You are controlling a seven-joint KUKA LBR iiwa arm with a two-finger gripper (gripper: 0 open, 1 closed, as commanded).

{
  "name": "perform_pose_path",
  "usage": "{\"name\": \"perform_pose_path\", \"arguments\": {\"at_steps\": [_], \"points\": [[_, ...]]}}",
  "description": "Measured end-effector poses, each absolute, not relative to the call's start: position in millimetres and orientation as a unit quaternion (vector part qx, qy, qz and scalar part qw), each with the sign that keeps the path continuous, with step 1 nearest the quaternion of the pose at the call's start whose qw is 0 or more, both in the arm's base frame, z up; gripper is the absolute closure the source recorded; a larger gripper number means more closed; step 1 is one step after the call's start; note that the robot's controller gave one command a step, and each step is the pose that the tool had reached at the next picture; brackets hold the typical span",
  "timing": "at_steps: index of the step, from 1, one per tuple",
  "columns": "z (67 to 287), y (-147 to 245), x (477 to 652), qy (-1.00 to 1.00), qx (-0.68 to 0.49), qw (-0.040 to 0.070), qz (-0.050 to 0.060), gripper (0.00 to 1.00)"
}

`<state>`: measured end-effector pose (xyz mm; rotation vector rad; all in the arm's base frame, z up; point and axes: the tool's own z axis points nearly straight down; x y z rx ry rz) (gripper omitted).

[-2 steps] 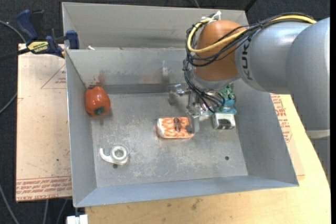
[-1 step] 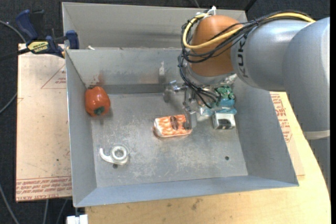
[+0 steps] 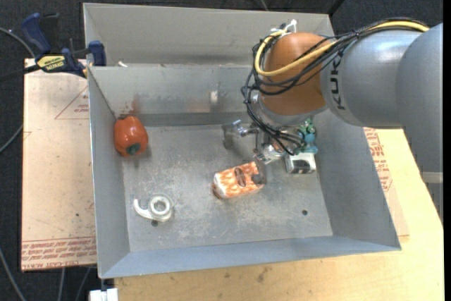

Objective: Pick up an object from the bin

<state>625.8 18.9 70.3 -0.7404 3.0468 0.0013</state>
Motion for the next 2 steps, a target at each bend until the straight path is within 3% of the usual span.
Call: {"name": "perform_pose_path", "arguments": {"at_steps": [1,2], "points": [[70.2,8.8,616.2,0.942,-0.336,0.002,0.001,0.00],[70.7,-9.5,582.2,0.960,-0.279,0.003,0.001,0.00]]}}
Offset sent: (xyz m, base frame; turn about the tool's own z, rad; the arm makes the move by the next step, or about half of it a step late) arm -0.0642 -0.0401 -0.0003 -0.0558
